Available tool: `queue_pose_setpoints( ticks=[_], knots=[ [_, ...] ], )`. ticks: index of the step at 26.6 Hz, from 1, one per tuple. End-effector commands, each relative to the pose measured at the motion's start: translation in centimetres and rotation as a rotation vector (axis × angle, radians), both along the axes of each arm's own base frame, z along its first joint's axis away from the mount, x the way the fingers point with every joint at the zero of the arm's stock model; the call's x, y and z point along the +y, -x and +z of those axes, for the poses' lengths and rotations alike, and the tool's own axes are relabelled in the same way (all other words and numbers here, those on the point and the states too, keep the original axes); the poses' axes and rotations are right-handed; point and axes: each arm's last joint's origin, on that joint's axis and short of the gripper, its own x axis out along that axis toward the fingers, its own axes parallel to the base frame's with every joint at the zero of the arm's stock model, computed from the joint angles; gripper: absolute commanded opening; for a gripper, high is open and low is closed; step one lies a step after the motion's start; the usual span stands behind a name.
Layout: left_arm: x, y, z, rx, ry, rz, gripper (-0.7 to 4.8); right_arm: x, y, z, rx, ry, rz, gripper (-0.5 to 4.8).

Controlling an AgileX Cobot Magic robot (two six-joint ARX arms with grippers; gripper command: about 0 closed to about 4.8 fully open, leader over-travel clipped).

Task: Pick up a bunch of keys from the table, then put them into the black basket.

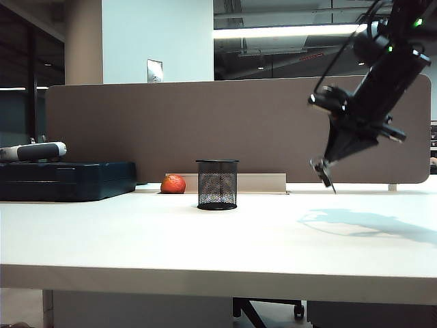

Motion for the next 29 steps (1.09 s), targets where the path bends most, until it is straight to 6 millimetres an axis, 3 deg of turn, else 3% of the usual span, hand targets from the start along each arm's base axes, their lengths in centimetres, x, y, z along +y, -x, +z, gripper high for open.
queue_pose_setpoints(
  ticks=[1, 7, 12, 19, 26, 29],
  knots=[
    [0.0, 0.0, 0.3, -0.019, -0.001, 0.004, -0.06, 0.5, -0.4, 2.8, -0.082, -0.027, 0.027, -0.09],
    [0.0, 0.0, 0.3, -0.019, -0.001, 0.004, -0.06, 2.8, -1.0, 9.5, -0.277, -0.065, 0.086, -0.09],
    [0.0, 0.0, 0.3, -0.019, -0.001, 0.003, -0.06, 4.4, -1.3, 11.6, -0.402, -0.152, 0.117, -0.09],
    [0.0, 0.0, 0.2, -0.014, 0.000, 0.003, -0.06, 6.4, -3.1, 10.0, -0.430, -0.242, 0.107, -0.09],
    [0.0, 0.0, 0.2, -0.011, 0.000, 0.000, -0.06, 8.8, -5.8, 5.5, -0.398, -0.330, 0.133, -0.09],
    [0.0, 0.0, 0.1, -0.007, 0.000, 0.000, -0.06, 9.4, -6.6, 4.6, -0.418, -0.348, 0.136, -0.09]
  ],
)
